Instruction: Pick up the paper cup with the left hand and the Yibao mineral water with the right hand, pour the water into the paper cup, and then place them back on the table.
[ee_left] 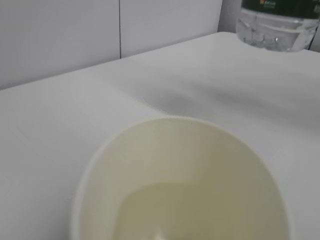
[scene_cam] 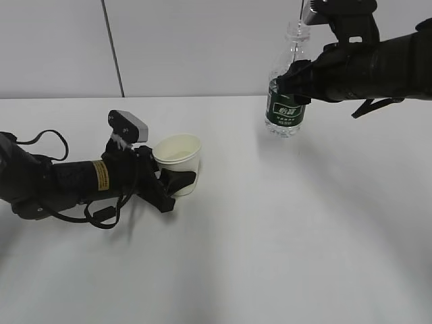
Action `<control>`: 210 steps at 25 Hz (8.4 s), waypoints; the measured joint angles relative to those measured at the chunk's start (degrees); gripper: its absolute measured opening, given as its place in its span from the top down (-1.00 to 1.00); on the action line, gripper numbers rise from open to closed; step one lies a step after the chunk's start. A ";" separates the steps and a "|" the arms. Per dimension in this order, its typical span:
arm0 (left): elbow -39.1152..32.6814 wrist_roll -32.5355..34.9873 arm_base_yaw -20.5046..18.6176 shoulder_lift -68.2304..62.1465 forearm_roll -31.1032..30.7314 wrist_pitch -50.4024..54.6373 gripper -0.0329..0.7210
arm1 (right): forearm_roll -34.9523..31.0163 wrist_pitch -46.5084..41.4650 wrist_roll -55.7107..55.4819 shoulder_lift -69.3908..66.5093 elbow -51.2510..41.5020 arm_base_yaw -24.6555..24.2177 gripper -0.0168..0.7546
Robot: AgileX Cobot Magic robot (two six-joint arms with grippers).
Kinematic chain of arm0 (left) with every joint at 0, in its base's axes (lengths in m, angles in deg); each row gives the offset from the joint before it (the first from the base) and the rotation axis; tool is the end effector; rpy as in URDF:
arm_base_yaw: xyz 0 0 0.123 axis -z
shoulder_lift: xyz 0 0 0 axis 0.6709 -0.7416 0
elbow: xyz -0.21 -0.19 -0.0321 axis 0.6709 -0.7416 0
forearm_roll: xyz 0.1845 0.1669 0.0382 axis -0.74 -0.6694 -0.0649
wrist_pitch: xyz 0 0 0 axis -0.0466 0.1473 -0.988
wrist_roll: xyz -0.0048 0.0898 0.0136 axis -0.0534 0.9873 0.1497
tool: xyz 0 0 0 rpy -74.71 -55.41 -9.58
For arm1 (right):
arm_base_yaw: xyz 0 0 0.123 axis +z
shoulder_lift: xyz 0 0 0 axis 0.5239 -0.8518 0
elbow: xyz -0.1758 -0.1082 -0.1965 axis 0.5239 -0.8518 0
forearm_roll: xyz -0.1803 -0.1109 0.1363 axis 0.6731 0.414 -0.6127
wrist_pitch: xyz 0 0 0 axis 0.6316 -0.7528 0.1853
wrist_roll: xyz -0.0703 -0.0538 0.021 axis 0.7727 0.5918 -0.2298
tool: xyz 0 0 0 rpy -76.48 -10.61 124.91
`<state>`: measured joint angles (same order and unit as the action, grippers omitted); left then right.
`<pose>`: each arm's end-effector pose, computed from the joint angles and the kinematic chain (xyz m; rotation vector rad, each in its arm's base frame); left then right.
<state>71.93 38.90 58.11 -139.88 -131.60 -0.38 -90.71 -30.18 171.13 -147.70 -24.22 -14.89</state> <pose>0.3608 -0.1595 0.0824 0.9310 1.7411 -0.6291 0.3597 0.1162 0.2511 -0.3313 2.0507 0.2827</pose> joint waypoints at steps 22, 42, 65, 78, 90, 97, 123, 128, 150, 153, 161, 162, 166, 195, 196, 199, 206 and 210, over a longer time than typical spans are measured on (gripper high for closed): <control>0.07 0.07 -0.16 -1.00 2.78 -0.86 -0.65 | 0.00 -0.10 0.95 0.00 0.00 0.00 -0.14; 0.07 -13.10 -1.50 6.82 -14.18 7.99 -0.66 | 0.00 -0.10 0.98 0.00 0.00 0.00 -0.14; -10.71 -64.94 -4.02 32.17 -54.97 26.99 -0.56 | 0.04 -0.10 1.08 0.00 0.00 0.00 -0.14; -10.16 -84.15 -19.61 33.80 -55.10 12.13 -0.52 | 0.04 -0.21 1.20 0.00 0.00 0.00 -0.14; -9.43 -75.77 -20.51 39.70 -55.10 16.15 -0.47 | 0.49 -1.18 2.86 2.02 0.05 0.00 -0.14; -9.43 -75.39 -20.51 40.76 -55.10 18.05 -0.47 | 0.49 -0.21 2.99 0.29 0.05 0.00 -0.14; -9.43 -73.68 -20.51 40.76 -55.10 18.72 -0.45 | 0.49 -3.82 7.18 -9.88 0.45 0.00 -0.14; -9.43 -73.63 -20.51 40.76 -55.10 18.92 -0.45 | 0.49 -5.05 7.91 -11.48 0.45 0.00 -0.14; -9.43 -73.63 -20.51 40.76 -55.10 19.07 -0.44 | 0.49 -5.70 8.13 -12.30 0.70 0.00 -0.21; -9.43 -73.63 -20.51 40.76 -55.10 19.07 -0.44 | 0.49 -5.80 8.13 -12.40 0.70 0.00 -0.42; -9.43 -73.63 -20.51 40.76 -55.10 19.07 -0.44 | 0.49 -5.69 8.13 -12.64 0.70 0.00 -0.60; -9.43 -73.63 -20.51 40.76 -55.10 19.07 -0.44 | 0.49 -5.16 8.13 -12.64 0.70 0.00 -0.60; -9.43 -73.63 -20.51 40.76 -55.10 19.07 -0.44 | 0.49 -2.45 8.13 -10.18 0.70 0.00 -0.60; -9.43 -73.63 -20.51 40.76 -55.10 18.57 -0.43 | 1.11 6.85 13.92 8.06 0.70 0.00 -0.58; -9.43 -73.63 -20.51 40.76 -55.10 18.52 -0.43 | 0.68 8.22 14.50 8.06 0.70 0.00 -0.58; -9.43 -73.63 -20.51 40.76 -55.10 18.45 -0.43 | 0.11 11.35 15.25 8.30 0.70 0.00 -0.58; -9.43 -73.63 -20.51 41.44 -55.10 18.26 -0.43 | -0.36 12.90 13.67 9.26 0.60 0.00 -0.58; -9.43 -73.63 -20.51 42.02 -55.10 18.02 -0.43 | -0.36 13.20 12.98 10.12 0.60 0.00 -0.58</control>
<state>62.50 -34.73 37.60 -97.85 -186.70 17.64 -91.07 -16.98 184.11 -137.59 -23.62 -14.89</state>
